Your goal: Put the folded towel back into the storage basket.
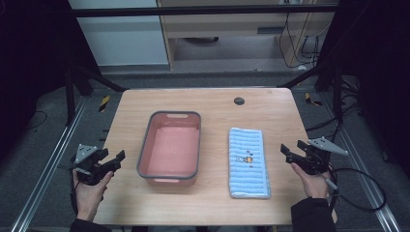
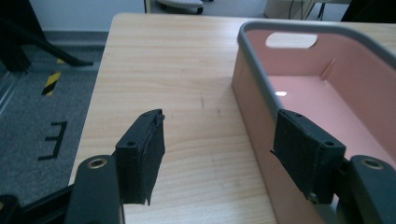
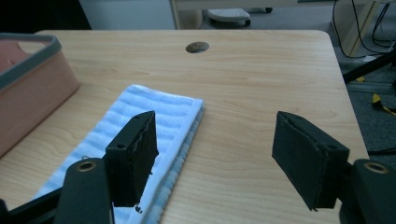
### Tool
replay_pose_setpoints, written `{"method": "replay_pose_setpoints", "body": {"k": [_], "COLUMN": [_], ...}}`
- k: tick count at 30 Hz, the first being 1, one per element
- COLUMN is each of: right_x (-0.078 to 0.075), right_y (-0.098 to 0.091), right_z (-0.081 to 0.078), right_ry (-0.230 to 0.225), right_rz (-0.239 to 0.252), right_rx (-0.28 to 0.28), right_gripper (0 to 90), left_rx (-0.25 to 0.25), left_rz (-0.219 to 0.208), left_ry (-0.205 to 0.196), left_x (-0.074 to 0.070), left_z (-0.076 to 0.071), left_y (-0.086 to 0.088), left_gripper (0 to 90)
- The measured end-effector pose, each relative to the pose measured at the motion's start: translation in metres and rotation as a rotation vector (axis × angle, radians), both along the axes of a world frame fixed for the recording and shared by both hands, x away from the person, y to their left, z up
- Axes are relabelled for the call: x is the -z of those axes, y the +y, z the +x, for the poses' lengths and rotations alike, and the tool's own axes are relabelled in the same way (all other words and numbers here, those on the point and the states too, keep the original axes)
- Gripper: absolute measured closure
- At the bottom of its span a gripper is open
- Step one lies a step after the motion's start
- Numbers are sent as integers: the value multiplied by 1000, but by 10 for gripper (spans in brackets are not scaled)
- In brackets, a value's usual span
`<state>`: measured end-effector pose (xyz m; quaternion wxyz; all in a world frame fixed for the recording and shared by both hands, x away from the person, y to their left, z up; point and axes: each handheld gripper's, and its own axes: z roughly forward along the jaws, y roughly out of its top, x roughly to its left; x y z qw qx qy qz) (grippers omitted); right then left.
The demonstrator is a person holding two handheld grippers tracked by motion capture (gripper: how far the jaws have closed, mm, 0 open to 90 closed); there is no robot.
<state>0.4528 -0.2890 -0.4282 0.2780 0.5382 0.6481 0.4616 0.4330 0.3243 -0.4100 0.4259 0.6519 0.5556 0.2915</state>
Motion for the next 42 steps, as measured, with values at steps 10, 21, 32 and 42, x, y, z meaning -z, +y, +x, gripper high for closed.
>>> {"method": "replay_pose_setpoints", "body": {"k": [10,21,32,42], "right_x": [-26,-44,-55,-57], "right_y": [6,18,24,31], "right_z": [6,16,34,52], "right_ry": [-37,-64,-67,-43], "right_rz": [8,4,9,19], "right_rx": [-24,-51,-72,-92], "right_gripper": [344,393,402,382], "left_rx": [70,154,250,350], "left_rz": [-22,-4,-2,-1], "left_ry": [-51,-61,-46,-16], "left_x": [-25,-34,-27,-16], "left_z": [0,7,15,17], "left_y": [-32,-81,-141,-192], "left_gripper": [322,316,321,323]}}
